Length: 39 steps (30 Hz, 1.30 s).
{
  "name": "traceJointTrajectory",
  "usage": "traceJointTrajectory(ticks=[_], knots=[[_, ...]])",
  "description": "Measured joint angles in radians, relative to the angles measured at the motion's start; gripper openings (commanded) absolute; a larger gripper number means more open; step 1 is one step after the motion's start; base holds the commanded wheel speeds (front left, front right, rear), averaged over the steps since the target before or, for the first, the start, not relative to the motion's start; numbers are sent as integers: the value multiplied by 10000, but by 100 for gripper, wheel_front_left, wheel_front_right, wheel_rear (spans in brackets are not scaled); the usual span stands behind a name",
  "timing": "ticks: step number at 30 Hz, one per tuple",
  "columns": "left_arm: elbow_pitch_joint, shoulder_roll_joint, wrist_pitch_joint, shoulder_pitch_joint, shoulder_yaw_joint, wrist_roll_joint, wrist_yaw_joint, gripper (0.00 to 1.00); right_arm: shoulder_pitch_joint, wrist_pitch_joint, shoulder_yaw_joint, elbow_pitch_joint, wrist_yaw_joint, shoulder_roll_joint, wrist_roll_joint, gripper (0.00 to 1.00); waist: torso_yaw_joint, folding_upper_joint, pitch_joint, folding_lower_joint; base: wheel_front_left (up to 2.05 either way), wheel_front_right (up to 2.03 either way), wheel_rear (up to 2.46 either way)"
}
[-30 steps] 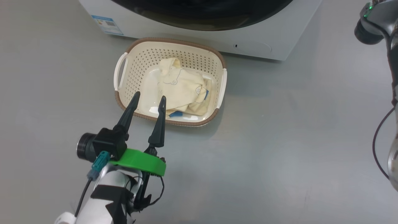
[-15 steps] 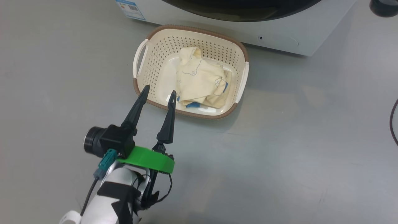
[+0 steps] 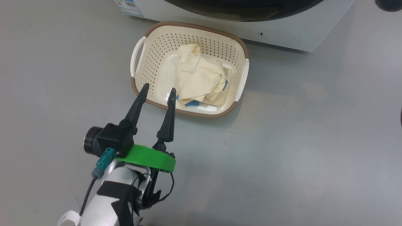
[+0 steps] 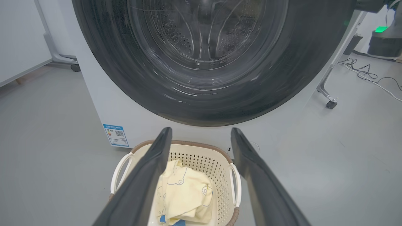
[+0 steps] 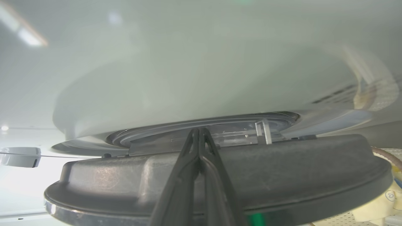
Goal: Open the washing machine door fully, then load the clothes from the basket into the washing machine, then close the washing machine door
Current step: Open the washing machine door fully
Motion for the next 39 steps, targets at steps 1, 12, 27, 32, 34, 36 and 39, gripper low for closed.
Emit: traceJointTrajectory(ticks=[1,12,27,32,34,36,39], knots=[[0,0,0,-1,6,0,31,100,54,125,4,-151,0,38,42,0,-43,0,1,0,0,0,0],[13,-2,0,-22,8,6,56,100,1256,1327,75,-1638,0,364,566,0,-375,0,-11,0,0,0,0],[36,0,0,-12,31,63,40,100,3172,3110,587,-3327,0,646,1540,0,-478,0,-455,0,0,0,0],[205,0,0,24,29,63,38,100,4093,3542,1289,-4040,0,665,2485,0,-511,0,-754,0,0,0,0],[270,0,0,25,25,63,38,100,4391,3582,1645,-4266,0,679,2786,0,-528,0,-860,0,0,0,0],[299,2,0,35,19,63,36,100,4687,3584,1990,-4479,0,685,3139,0,-542,0,-967,0,0,0,0],[324,2,0,80,-2,63,36,100,5117,3570,2523,-4809,0,686,3616,0,-554,0,-1121,0,0,0,0]])
